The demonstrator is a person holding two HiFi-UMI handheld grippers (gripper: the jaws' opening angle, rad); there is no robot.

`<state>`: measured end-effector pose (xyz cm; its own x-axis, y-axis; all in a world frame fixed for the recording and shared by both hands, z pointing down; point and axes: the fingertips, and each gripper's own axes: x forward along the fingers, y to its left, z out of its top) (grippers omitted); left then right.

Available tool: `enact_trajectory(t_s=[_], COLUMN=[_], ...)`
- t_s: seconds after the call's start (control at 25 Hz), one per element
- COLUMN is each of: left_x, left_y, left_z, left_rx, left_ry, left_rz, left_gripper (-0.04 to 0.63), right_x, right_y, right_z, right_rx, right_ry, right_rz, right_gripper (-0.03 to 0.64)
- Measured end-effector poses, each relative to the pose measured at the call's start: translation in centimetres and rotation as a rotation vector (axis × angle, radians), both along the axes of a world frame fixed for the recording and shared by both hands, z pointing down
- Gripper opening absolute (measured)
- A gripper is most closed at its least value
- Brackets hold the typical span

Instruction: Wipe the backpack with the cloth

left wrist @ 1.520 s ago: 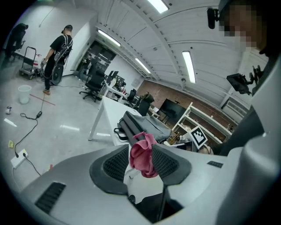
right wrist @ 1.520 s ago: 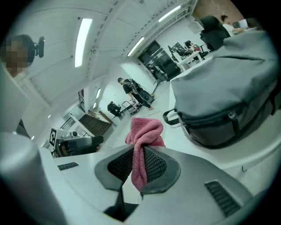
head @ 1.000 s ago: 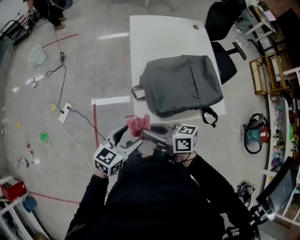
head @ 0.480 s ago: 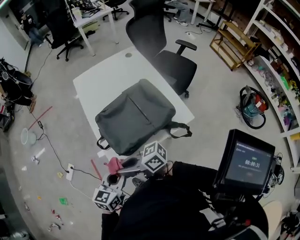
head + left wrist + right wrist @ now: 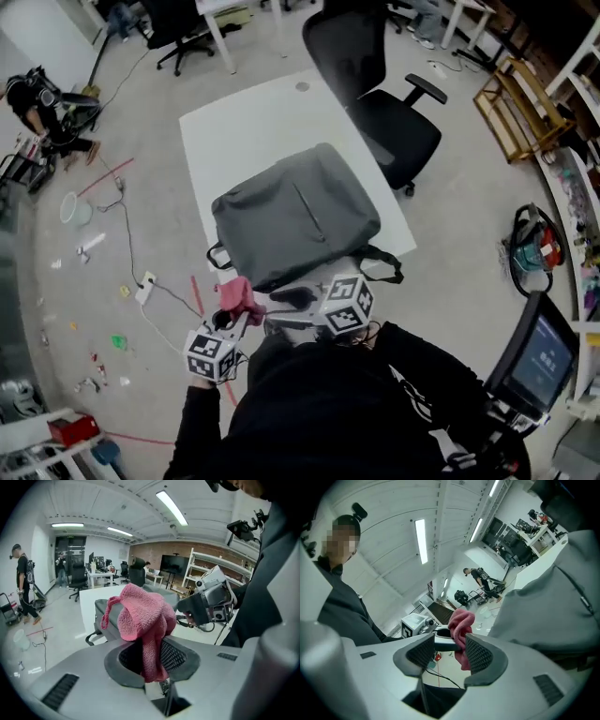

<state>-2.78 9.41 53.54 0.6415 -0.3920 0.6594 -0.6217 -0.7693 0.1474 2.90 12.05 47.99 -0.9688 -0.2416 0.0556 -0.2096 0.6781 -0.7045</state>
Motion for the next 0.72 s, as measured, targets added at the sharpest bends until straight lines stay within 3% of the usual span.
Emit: enact_trajectory(t_s=[0.12, 0.24, 0.36, 0.48, 0.6, 0.72], left_x=[1.9, -0.7, -2.0, -2.8, -4.8, -7.0], left_y=[-2.4, -4.9, -6.4, -8.5, -13.1, -19.9], left_z=[1.3, 4.9, 6.4, 6.9, 7.8, 8.3], left_rx=[0.011, -0.018, -0.054, -0.04, 0.006, -0.035], left_ry=[-0.076, -0.149, -0.168, -0.176, -0.198, -0.139], left_rz=[0.152, 0.293, 0.452, 0.592, 0.596, 0.463], left_gripper=[0.084, 0.084, 0.084, 0.084, 0.084, 0.084], right_x=[4.3, 4.2, 3.9, 4.0, 3.1, 0.7], right_y=[-2.2, -5.5, -7.7, -9.4, -11.1, -12.6], right_z=[1.2, 2.1, 1.8, 1.6, 2.0, 2.3], right_rx=[-0.059, -0.133, -0.172, -0.196, -0.221, -0.243], right_ry=[0.035, 0.057, 0.067, 0.094, 0.117, 0.12], right_rz=[0.153, 0.288, 0.418, 0.539, 0.641, 0.701], right_gripper=[0.192, 0.192, 0.192, 0.192, 0.192, 0.192])
